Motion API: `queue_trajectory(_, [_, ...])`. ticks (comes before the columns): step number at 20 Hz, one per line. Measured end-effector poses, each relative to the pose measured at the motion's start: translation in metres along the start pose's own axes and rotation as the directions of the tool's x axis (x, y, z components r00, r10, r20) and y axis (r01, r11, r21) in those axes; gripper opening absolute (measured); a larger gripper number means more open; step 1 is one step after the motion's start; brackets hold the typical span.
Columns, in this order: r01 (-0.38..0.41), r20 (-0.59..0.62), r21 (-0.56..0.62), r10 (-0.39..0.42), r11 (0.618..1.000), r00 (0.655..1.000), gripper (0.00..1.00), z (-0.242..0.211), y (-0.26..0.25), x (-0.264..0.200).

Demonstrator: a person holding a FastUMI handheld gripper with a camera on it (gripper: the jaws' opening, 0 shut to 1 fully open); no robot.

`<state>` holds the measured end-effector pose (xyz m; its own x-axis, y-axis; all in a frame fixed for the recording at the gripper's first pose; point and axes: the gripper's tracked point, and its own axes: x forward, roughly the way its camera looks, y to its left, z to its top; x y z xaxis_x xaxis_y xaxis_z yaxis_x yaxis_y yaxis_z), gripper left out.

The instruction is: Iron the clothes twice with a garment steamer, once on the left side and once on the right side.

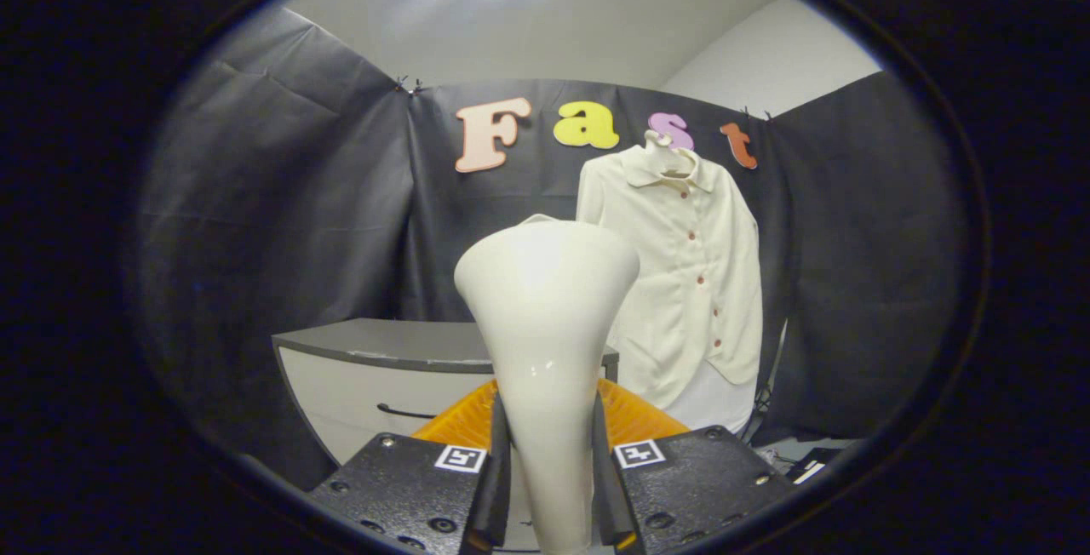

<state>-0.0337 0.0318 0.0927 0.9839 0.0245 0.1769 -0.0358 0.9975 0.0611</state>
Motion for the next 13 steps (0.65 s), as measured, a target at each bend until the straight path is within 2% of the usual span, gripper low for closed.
queue_trajectory(7, [0.002, 0.055, -0.044, 0.001, 0.999, 0.998, 0.4, 0.034, 0.016, -0.012])
queue_trajectory(13, [0.018, 0.053, -0.056, -0.015, 0.998, 0.998, 0.4, 0.04, 0.017, -0.012])
